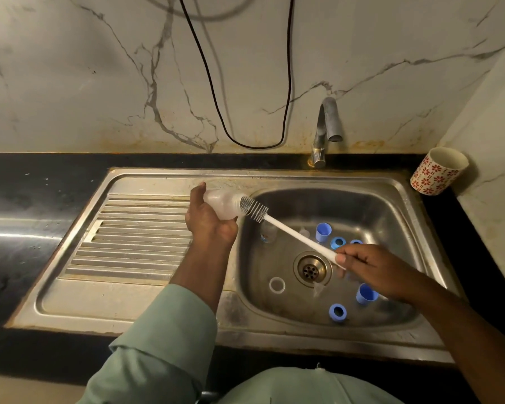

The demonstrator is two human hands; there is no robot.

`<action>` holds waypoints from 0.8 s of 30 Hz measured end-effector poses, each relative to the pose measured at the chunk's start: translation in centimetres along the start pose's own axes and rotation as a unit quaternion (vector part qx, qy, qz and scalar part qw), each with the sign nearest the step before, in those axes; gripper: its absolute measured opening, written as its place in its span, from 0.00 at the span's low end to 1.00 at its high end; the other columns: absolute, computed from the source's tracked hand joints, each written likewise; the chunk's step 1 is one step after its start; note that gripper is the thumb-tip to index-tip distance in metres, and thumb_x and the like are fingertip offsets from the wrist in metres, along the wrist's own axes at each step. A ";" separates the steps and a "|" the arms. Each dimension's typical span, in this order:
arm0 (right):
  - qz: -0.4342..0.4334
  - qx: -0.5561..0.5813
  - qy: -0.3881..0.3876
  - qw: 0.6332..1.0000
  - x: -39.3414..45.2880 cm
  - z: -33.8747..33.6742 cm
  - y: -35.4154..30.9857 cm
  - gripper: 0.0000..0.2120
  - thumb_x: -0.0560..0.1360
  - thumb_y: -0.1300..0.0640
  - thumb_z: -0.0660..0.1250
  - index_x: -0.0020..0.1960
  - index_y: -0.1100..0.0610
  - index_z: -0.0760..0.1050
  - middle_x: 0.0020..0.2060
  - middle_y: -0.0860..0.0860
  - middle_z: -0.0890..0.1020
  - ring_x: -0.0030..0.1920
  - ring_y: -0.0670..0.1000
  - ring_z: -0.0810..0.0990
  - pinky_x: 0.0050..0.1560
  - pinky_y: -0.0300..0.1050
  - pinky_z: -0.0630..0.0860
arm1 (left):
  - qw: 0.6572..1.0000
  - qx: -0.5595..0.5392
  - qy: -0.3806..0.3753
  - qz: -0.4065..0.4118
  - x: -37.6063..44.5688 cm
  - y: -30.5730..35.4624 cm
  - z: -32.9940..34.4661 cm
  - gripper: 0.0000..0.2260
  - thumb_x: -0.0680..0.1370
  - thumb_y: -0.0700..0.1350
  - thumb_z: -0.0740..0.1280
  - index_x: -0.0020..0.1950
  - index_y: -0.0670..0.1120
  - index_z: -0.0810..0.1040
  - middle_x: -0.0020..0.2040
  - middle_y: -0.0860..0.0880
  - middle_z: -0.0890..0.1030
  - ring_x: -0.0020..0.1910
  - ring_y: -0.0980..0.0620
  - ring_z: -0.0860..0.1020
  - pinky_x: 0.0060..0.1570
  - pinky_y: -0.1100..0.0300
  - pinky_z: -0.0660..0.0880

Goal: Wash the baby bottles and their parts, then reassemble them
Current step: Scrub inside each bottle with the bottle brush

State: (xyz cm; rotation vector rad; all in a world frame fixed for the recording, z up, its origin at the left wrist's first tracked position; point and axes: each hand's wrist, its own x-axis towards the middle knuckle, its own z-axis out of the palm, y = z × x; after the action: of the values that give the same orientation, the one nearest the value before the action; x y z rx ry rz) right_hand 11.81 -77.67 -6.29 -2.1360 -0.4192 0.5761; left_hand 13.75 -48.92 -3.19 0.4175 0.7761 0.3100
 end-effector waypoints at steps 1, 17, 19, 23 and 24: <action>-0.012 -0.057 0.035 0.998 0.3 0.3 0.1 0.09 0.80 0.53 0.61 0.46 0.48 0.79 0.37 0.52 0.81 0.38 0.47 0.79 0.42 0.46 0.78 | 1.000 -0.001 0.007 0.007 0.0 0.0 0.0 0.31 0.74 0.47 0.74 0.75 0.45 0.68 0.59 0.42 0.77 0.56 0.42 0.79 0.61 0.43 0.77; -0.100 -0.202 0.091 0.970 1.0 -0.7 -2.5 0.07 0.78 0.45 0.59 0.43 0.42 0.72 0.33 0.46 0.78 0.34 0.46 0.77 0.39 0.51 0.78 | 0.990 0.034 0.059 0.121 0.8 0.2 -0.3 0.27 0.72 0.45 0.76 0.68 0.51 0.69 0.57 0.45 0.78 0.50 0.44 0.81 0.36 0.52 0.82; -0.103 -0.204 0.088 0.969 1.1 -1.0 -2.7 0.13 0.73 0.43 0.67 0.55 0.45 0.73 0.42 0.42 0.77 0.40 0.44 0.78 0.40 0.42 0.78 | 0.986 0.060 0.063 0.139 0.9 0.2 -0.4 0.27 0.73 0.46 0.76 0.68 0.53 0.69 0.56 0.47 0.77 0.52 0.45 0.80 0.37 0.53 0.81; -0.119 -0.284 0.095 0.947 1.3 -1.4 -2.7 0.22 0.66 0.51 0.78 0.55 0.51 0.73 0.45 0.44 0.73 0.40 0.46 0.77 0.37 0.35 0.72 | 0.977 0.090 0.071 0.180 1.4 0.0 -0.7 0.23 0.73 0.47 0.77 0.63 0.57 0.70 0.54 0.49 0.75 0.55 0.46 0.78 0.50 0.49 0.82; -0.132 -0.297 0.115 0.939 1.3 -1.5 -2.6 0.16 0.68 0.52 0.77 0.51 0.52 0.75 0.41 0.45 0.74 0.38 0.45 0.75 0.36 0.35 0.69 | 0.975 0.095 0.069 0.187 1.5 0.1 -0.8 0.23 0.73 0.46 0.77 0.62 0.57 0.70 0.54 0.49 0.75 0.54 0.47 0.78 0.53 0.47 0.82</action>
State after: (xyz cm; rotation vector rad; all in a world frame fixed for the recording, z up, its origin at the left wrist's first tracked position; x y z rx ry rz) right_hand 13.47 -76.52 -3.71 -2.6179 -0.8106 0.0320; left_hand 14.18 -48.07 -4.54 0.7311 0.8648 0.6238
